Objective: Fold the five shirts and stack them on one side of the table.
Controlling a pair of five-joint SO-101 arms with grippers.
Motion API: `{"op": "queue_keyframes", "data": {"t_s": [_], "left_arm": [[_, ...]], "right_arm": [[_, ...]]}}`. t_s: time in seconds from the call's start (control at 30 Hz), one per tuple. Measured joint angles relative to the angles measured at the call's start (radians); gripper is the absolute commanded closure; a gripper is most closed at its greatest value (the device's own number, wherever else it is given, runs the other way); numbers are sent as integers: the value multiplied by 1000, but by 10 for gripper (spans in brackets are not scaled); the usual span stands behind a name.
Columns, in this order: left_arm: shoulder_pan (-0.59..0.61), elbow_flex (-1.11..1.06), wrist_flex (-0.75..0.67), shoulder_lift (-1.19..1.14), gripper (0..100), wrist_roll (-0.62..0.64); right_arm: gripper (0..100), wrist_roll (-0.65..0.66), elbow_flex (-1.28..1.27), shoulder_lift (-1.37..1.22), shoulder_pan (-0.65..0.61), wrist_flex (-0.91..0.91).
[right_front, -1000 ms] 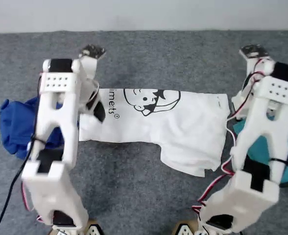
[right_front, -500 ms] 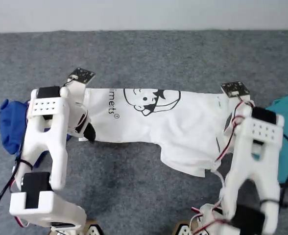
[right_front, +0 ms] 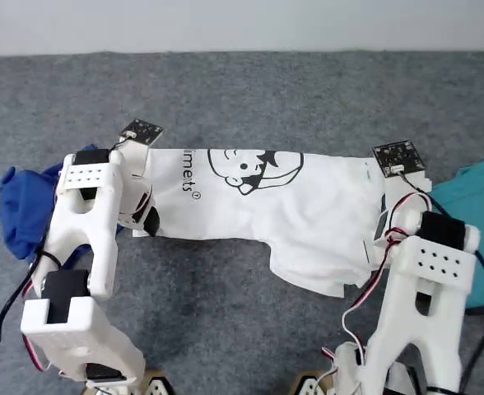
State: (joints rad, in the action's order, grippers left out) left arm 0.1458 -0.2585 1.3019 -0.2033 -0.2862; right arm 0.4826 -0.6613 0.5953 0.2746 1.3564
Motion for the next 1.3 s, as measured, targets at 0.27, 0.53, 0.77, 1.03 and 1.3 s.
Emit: {"op": "queue_keyframes", "data": {"t_s": [0.27,0.53,0.77,1.03,1.3], "left_arm": [[-2,0,3,-3,930,0],[0,-3,9,-3,967,0],[0,101,153,11,966,0],[-64,100,305,35,966,0],[-190,75,307,35,966,2]], "right_arm": [[634,0,0,0,0,0],[634,0,0,0,0,0],[634,0,0,0,0,0],[635,103,-104,0,0,-8],[766,166,-290,0,-54,-112]]}}
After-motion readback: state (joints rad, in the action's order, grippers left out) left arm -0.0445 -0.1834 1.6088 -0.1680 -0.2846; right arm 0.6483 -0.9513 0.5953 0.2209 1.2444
